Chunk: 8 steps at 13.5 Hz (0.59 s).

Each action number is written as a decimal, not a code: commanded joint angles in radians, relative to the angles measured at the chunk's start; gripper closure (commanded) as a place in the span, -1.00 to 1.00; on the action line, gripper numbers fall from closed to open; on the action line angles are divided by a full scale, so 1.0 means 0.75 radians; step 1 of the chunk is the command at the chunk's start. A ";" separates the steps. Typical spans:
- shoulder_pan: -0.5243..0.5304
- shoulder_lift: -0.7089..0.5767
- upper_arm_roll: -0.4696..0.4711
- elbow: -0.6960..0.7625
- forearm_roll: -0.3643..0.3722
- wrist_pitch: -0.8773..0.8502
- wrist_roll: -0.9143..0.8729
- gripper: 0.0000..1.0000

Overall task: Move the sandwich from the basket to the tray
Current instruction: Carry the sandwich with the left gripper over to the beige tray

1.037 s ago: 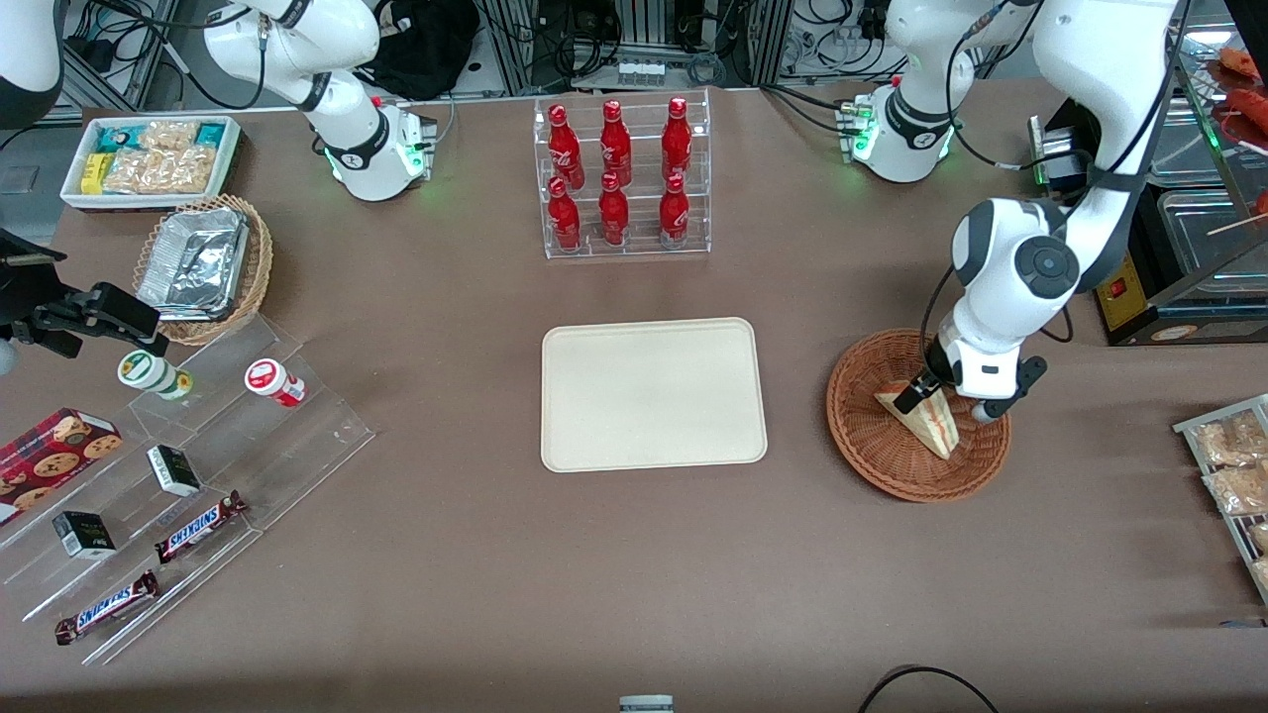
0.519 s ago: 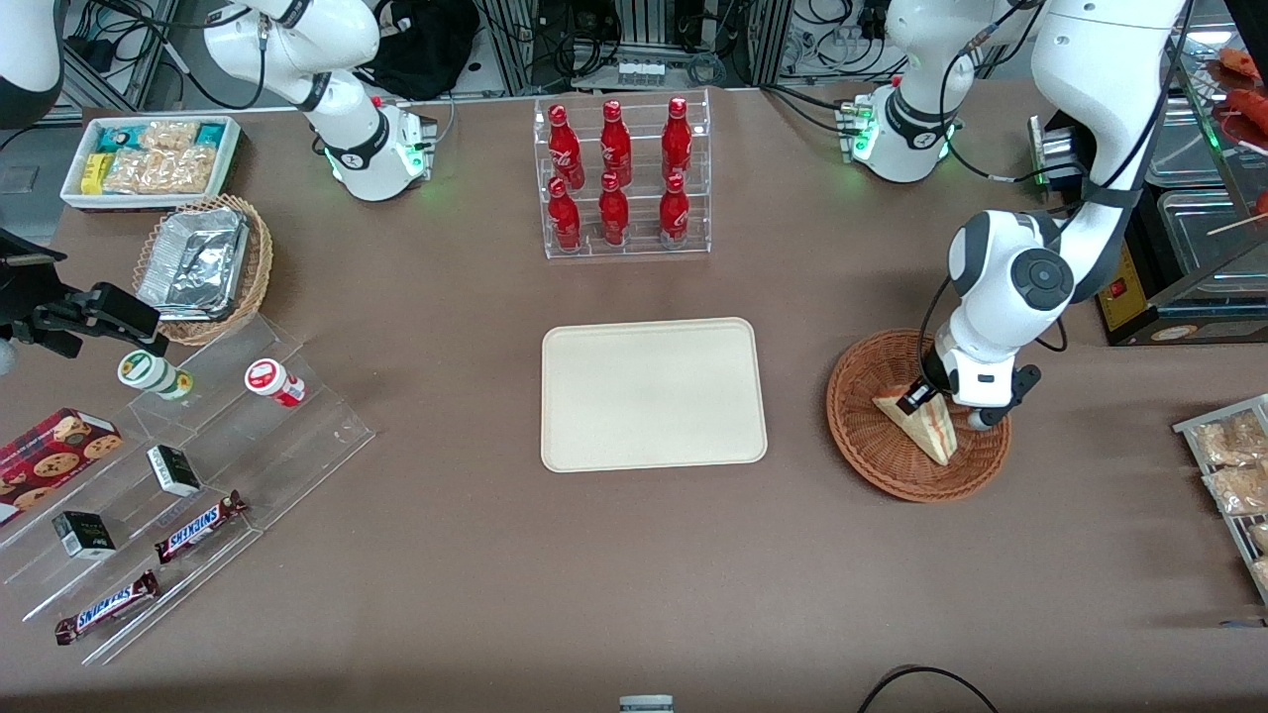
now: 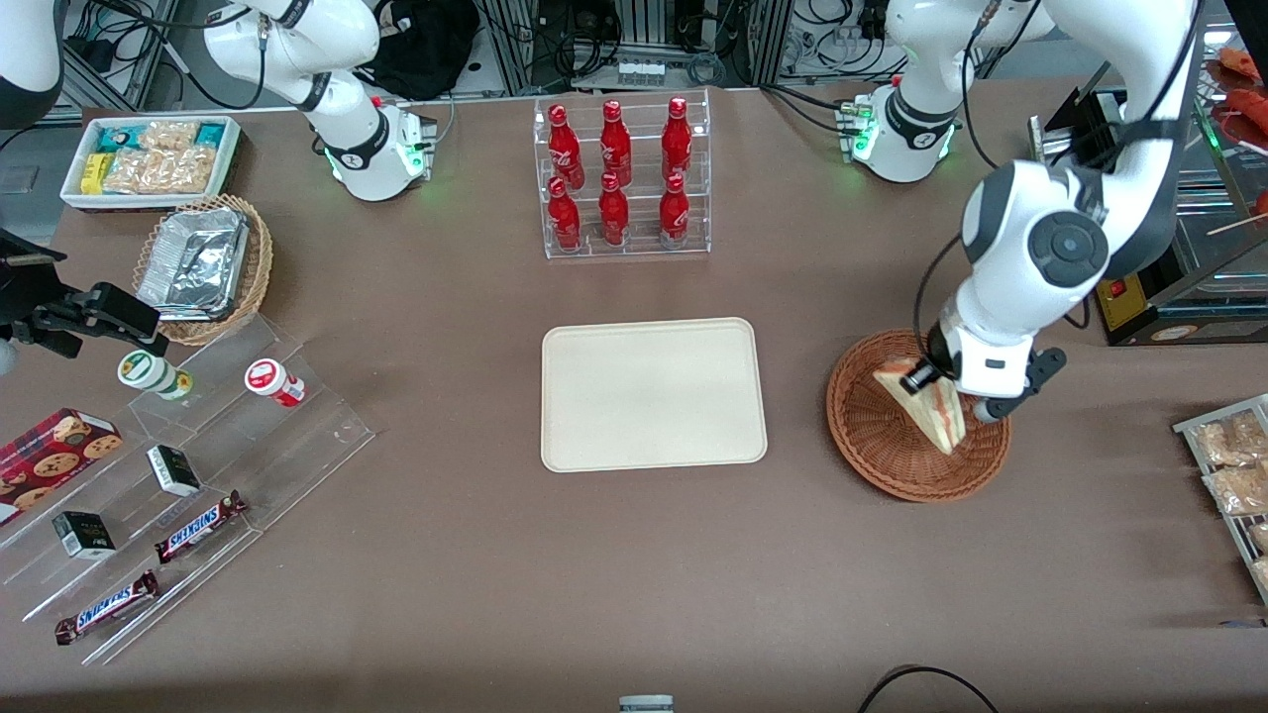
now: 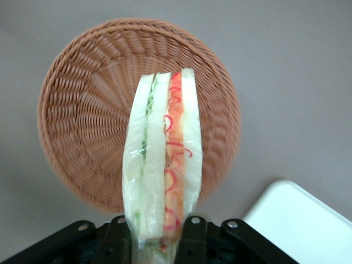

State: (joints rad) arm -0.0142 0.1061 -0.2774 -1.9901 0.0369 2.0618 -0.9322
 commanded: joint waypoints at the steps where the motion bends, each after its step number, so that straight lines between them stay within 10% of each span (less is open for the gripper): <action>1: -0.187 0.089 -0.002 0.260 0.002 -0.243 -0.099 0.82; 8: -0.658 0.408 -0.004 0.514 0.090 -0.242 -0.136 0.82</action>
State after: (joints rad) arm -0.4364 0.3156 -0.2914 -1.7008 0.0769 1.8897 -1.0320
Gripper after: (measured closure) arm 0.740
